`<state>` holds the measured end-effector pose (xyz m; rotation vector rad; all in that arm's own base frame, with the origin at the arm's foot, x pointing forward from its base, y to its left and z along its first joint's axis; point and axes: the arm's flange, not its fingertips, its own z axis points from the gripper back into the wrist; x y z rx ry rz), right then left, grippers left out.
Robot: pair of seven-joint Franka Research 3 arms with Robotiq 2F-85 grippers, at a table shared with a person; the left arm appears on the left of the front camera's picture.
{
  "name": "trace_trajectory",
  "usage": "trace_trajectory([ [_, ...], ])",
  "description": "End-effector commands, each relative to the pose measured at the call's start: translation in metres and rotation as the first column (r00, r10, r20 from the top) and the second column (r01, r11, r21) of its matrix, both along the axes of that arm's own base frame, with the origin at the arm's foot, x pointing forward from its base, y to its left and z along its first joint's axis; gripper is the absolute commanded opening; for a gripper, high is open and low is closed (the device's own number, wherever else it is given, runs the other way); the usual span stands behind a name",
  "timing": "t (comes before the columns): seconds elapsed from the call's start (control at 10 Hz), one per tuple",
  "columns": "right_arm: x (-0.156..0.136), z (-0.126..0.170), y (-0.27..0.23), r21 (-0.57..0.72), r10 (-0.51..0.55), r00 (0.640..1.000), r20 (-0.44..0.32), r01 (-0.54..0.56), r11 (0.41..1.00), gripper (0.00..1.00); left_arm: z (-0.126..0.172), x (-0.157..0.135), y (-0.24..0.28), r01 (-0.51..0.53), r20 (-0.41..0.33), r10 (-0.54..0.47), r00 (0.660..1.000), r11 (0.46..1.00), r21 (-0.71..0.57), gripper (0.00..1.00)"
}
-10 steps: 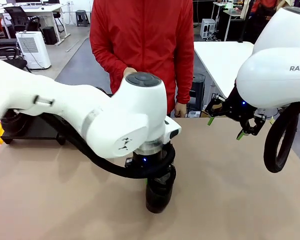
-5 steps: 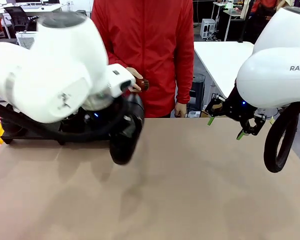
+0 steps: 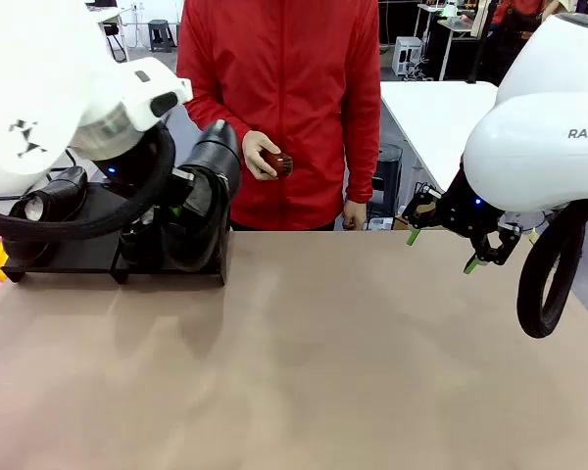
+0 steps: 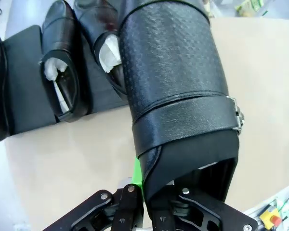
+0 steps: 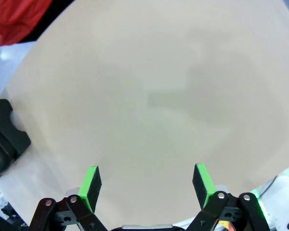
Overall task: Organize the shoes by placing them on the stand.
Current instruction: Place the Shoe from the middle of the table onto the Shoes Stand.
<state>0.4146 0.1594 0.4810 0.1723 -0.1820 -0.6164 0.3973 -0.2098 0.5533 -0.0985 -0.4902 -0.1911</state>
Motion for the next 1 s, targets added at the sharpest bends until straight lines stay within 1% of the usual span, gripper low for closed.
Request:
trace_trajectory([
  [0.0, 0.002, 0.003, -0.002, 0.006, 0.019, 1.000, 0.003, -0.019, 1.000, 1.00, -0.007, 0.001, -0.015, 0.028, -0.009, -0.028, 1.000, 0.999, 0.024, 0.00],
  [0.4, 0.002, 0.003, -0.002, 0.006, 0.019, 1.000, 0.003, -0.019, 1.000, 1.00, -0.007, 0.001, -0.015, 0.028, -0.009, -0.028, 1.000, 0.999, 0.024, 0.00],
  [0.5, 0.002, 0.003, -0.002, 0.006, 0.019, 1.000, 0.003, -0.019, 1.000, 1.00, -0.016, -0.001, -0.019, 0.035, -0.027, -0.034, 0.999, 0.999, 0.024, 0.00],
  [0.6, 0.002, 0.003, -0.002, 0.006, 0.019, 1.000, 0.003, -0.019, 1.000, 1.00, -0.015, 0.009, -0.007, 0.003, -0.025, -0.004, 1.000, 0.999, -0.043, 0.00],
  [0.7, 0.002, 0.003, -0.002, 0.006, 0.019, 1.000, 0.003, -0.019, 1.000, 1.00, -0.010, 0.019, 0.014, -0.040, 0.007, 0.040, 0.999, 0.997, -0.067, 0.00],
  [0.8, 0.002, 0.003, -0.002, 0.006, 0.019, 1.000, 0.003, -0.019, 1.000, 1.00, -0.001, 0.029, 0.045, -0.057, 0.048, 0.061, 0.997, 0.995, -0.084, 0.00],
  [0.9, 0.002, 0.003, -0.002, 0.006, 0.019, 1.000, 0.003, -0.019, 1.000, 1.00, 0.008, 0.035, 0.070, -0.058, 0.064, 0.063, 0.996, 0.995, -0.078, 0.00],
])
